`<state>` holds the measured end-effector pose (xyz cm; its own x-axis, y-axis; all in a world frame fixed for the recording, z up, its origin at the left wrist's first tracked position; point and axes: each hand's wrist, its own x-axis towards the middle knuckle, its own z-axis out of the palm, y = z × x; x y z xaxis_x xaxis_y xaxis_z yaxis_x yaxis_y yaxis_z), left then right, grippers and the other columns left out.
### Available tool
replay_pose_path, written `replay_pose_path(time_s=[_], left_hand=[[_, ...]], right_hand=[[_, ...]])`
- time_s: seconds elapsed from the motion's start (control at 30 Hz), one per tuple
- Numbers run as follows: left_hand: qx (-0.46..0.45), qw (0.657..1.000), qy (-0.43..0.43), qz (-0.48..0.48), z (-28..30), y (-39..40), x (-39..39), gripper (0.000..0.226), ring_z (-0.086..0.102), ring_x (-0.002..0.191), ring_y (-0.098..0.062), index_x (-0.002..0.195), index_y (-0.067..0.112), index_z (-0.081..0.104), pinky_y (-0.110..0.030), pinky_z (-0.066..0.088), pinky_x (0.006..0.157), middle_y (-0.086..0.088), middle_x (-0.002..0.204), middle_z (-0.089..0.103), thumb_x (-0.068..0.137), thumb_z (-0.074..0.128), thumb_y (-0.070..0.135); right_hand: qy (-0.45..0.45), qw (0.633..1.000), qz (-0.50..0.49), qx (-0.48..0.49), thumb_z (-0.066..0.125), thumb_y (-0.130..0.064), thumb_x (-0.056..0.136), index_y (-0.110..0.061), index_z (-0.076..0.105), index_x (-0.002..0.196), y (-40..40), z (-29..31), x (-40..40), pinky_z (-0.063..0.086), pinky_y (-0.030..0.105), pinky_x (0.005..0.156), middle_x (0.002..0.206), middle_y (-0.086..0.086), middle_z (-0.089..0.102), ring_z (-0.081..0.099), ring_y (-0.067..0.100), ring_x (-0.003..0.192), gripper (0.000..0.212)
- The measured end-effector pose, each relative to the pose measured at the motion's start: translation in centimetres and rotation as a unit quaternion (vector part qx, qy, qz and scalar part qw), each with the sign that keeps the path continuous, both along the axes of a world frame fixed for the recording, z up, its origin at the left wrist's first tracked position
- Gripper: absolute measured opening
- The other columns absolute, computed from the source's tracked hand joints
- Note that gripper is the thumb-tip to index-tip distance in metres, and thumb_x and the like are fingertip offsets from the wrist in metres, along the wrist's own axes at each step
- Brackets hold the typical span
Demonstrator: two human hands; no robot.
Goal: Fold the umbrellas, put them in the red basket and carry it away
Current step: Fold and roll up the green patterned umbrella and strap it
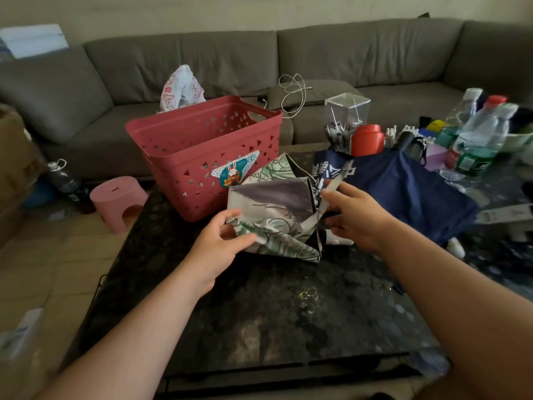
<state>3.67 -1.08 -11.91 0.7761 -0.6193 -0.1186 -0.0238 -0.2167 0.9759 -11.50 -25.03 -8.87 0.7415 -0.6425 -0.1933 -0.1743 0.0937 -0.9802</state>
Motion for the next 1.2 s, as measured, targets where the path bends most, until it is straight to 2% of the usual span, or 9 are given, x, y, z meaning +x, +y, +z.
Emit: replay_pose_path(time_s=[0.17, 0.27, 0.43, 0.63, 0.73, 0.9, 1.0, 1.1, 1.2], left_hand=[[0.015, 0.992, -0.092, -0.085, -1.3, -0.9, 0.6, 0.105, 0.051, 0.113, 0.030, 0.162, 0.050, 0.020, -0.001, 0.044, 0.090, 0.027, 0.146, 0.048, 0.089, 0.080, 0.003], [0.037, 0.990, -0.130, -0.047, -2.1, -1.8, 1.5, 0.099, 0.056, 0.131, 0.006, 0.156, 0.060, 0.028, -0.032, 0.048, 0.112, 0.025, 0.149, 0.054, 0.086, 0.082, 0.016], [0.036, 0.987, -0.151, 0.042, -2.5, -2.6, 2.6, 0.064, 0.066, 0.117, -0.010, 0.133, 0.050, 0.058, -0.032, 0.056, 0.098, 0.011, 0.130, 0.067, 0.086, 0.083, 0.015], [0.039, 0.994, -0.102, 0.016, -2.7, -2.3, 3.5, 0.072, 0.070, 0.105, -0.011, 0.136, 0.050, 0.052, -0.038, 0.062, 0.090, 0.005, 0.118, 0.068, 0.083, 0.086, 0.016], [0.031, 0.995, -0.097, 0.004, -2.8, -2.0, 3.8, 0.092, 0.072, 0.103, -0.006, 0.147, 0.049, 0.040, -0.032, 0.059, 0.090, 0.008, 0.122, 0.069, 0.080, 0.087, 0.009], [0.088, 0.973, -0.210, 0.023, -3.3, -1.4, 3.7, 0.093, 0.059, 0.119, -0.012, 0.141, 0.043, 0.035, -0.033, 0.050, 0.099, 0.010, 0.134, 0.055, 0.073, 0.092, 0.015], [0.119, 0.978, -0.170, -0.011, -3.7, -1.5, 3.3, 0.089, 0.063, 0.114, -0.013, 0.140, 0.046, 0.035, -0.036, 0.053, 0.098, 0.013, 0.130, 0.060, 0.076, 0.093, 0.024], [0.134, 0.976, -0.170, -0.007, -3.6, -1.3, 3.4, 0.065, 0.067, 0.106, -0.010, 0.124, 0.048, 0.052, -0.028, 0.052, 0.086, 0.018, 0.114, 0.069, 0.077, 0.093, 0.029], [0.163, 0.974, -0.156, -0.031, -3.4, -0.5, 3.6, 0.057, 0.069, 0.101, -0.009, 0.115, 0.040, 0.059, -0.030, 0.055, 0.085, 0.015, 0.107, 0.071, 0.070, 0.095, 0.042]], right_hand=[[0.009, 1.000, -0.004, -0.020, 0.065, -0.017, 0.101, -0.024, 0.070, 0.099, 1.1, -0.4, 1.0, 0.041, 0.027, 0.052, 0.069, 0.003, 0.053, 0.046, 0.017, 0.057, 0.008], [-0.078, 0.994, -0.037, 0.064, 0.056, -0.018, 0.107, -0.022, 0.065, 0.098, 0.8, 0.4, 1.4, 0.045, 0.033, 0.065, 0.070, -0.001, 0.062, 0.059, 0.020, 0.065, 0.014], [-0.163, 0.972, 0.015, 0.170, 0.042, 0.004, 0.106, -0.041, 0.032, 0.155, -0.7, 0.8, 1.2, 0.044, 0.051, 0.108, 0.148, -0.011, 0.058, 0.061, 0.024, 0.130, 0.067], [0.084, 0.981, -0.075, -0.156, 0.061, 0.001, 0.094, -0.020, 0.070, 0.100, -1.6, -0.8, 0.4, 0.051, 0.029, 0.063, 0.094, 0.010, 0.071, 0.062, 0.020, 0.071, 0.023], [0.235, 0.895, 0.094, -0.368, 0.071, -0.020, 0.083, -0.031, 0.073, 0.102, -1.9, -1.8, -1.0, 0.050, 0.027, 0.081, 0.103, -0.007, 0.073, 0.067, 0.017, 0.093, 0.022], [0.290, 0.850, 0.223, -0.380, 0.068, -0.093, 0.055, -0.054, 0.022, 0.156, -0.4, -3.4, -1.7, 0.037, 0.051, 0.117, 0.155, -0.010, 0.047, 0.043, 0.026, 0.143, 0.118], [0.348, 0.784, 0.170, -0.485, 0.057, -0.099, 0.061, -0.045, 0.032, 0.150, 1.8, -5.0, -1.1, 0.034, 0.060, 0.114, 0.152, -0.004, 0.044, 0.039, 0.033, 0.140, 0.107], [0.316, 0.833, 0.088, -0.445, 0.053, -0.092, 0.073, -0.039, 0.055, 0.116, 2.5, -5.5, -0.3, 0.043, 0.054, 0.105, 0.125, -0.004, 0.055, 0.050, 0.029, 0.124, 0.068], [0.295, 0.866, 0.088, -0.394, 0.048, -0.101, 0.064, -0.041, 0.055, 0.092, 1.5, -4.6, -0.8, 0.054, 0.050, 0.093, 0.104, -0.010, 0.062, 0.062, 0.022, 0.105, 0.067]])
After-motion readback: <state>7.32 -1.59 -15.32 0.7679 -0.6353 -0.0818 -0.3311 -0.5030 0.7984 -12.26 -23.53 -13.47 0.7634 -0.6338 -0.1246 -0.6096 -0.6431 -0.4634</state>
